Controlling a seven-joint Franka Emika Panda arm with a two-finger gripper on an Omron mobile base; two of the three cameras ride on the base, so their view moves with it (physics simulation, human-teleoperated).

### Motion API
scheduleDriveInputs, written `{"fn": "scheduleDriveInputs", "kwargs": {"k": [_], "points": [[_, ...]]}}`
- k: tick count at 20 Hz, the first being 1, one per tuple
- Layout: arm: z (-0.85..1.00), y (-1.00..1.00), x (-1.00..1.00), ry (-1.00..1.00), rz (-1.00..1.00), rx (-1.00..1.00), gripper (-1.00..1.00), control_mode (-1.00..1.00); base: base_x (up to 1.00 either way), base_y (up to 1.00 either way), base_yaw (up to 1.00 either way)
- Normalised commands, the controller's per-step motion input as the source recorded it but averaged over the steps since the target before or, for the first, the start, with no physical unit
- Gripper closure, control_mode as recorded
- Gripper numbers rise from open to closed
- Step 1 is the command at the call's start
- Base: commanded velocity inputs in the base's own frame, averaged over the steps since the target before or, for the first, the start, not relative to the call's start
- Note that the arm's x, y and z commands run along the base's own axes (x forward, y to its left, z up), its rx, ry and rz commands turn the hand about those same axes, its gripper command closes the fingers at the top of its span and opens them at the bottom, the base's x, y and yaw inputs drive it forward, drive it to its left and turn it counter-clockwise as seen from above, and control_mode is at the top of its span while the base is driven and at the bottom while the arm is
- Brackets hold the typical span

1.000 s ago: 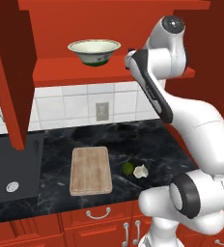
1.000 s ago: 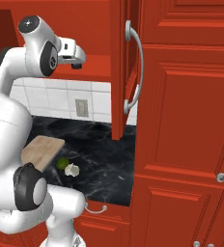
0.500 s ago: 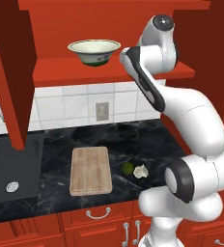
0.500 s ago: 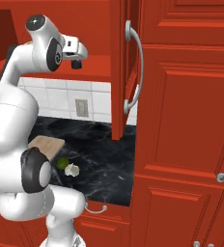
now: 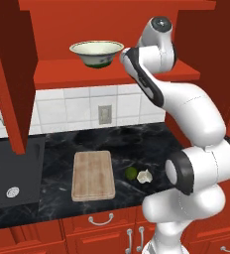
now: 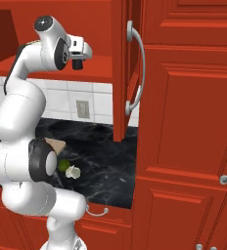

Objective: Open the cabinet. Place the bowl and condiment on the counter. Then place the lime and garlic on the cutting board.

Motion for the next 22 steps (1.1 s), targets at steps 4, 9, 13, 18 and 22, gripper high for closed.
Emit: {"fn": "scheduleDriveInputs", "kwargs": {"k": [4, 9, 13, 18, 22], "points": [[-0.14, 0.00, 0.22, -0.02, 0.00, 0.00, -1.00, -1.00, 0.00, 0.00, 0.00], [-0.10, 0.00, 0.10, -0.03, 0.00, 0.00, -1.00, -1.00, 0.00, 0.00, 0.00], [-0.09, 0.00, 0.21, -0.03, 0.00, 0.00, -1.00, -1.00, 0.00, 0.00, 0.00], [-0.05, 0.00, 0.21, -0.02, 0.00, 0.00, -1.00, -1.00, 0.00, 0.00, 0.00], [-0.03, 0.00, 0.20, 0.00, 0.00, 0.00, 1.00, -1.00, 0.00, 0.00, 0.00]]}}
